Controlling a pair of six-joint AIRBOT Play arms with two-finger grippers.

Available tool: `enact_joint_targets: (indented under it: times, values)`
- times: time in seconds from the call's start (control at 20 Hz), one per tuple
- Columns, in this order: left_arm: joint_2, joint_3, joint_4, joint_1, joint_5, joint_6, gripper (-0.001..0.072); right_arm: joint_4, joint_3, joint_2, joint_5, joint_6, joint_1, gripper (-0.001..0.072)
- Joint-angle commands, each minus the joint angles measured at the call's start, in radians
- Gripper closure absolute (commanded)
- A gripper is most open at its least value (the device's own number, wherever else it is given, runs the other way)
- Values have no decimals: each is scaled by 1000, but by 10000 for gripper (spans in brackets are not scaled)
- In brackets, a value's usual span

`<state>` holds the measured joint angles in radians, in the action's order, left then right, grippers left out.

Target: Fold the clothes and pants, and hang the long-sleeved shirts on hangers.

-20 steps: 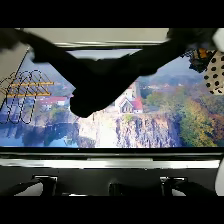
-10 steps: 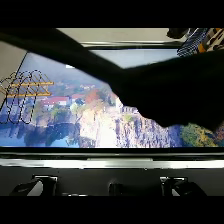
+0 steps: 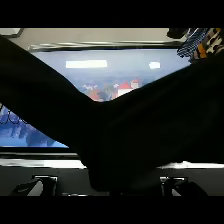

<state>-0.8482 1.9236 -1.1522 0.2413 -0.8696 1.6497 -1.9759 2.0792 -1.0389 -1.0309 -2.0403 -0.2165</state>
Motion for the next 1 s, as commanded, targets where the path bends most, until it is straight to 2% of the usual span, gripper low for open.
enact_joint_targets:
  times: [0.0,0.1,0.2,0.35,0.4,0.6,0.7,0.75,0.85,0.9,0.95]
  values:
    - [-117,-62,-61,0,4,0,688,-5,0,-231,196,-161,0,689]
    - [-214,-103,-90,0,3,1,688,71,0,-377,310,-275,0,689]
    - [-322,-145,-90,0,-2,1,688,282,0,-535,343,-277,-1,689]
    - [-480,-181,-89,0,-61,13,688,555,0,-730,190,-137,-1,687]
    - [-530,-192,-87,0,-91,13,687,605,-9,-776,115,-98,-1,655]
    - [-674,-253,-86,-1,-195,36,687,625,-56,-826,-65,3,0,609]
    - [-699,-288,-82,-1,-205,46,686,617,-56,-798,-125,70,13,393]
    - [-700,-298,-79,0,-209,46,687,615,-56,-769,-168,122,24,309]
    - [-695,-298,-79,0,-242,46,678,576,-56,-689,-283,233,73,204]
    - [-688,-298,-79,1,-266,46,582,539,-56,-644,-352,285,103,161]
    - [-681,-298,-79,2,-292,46,371,486,-56,-595,-433,334,141,151]
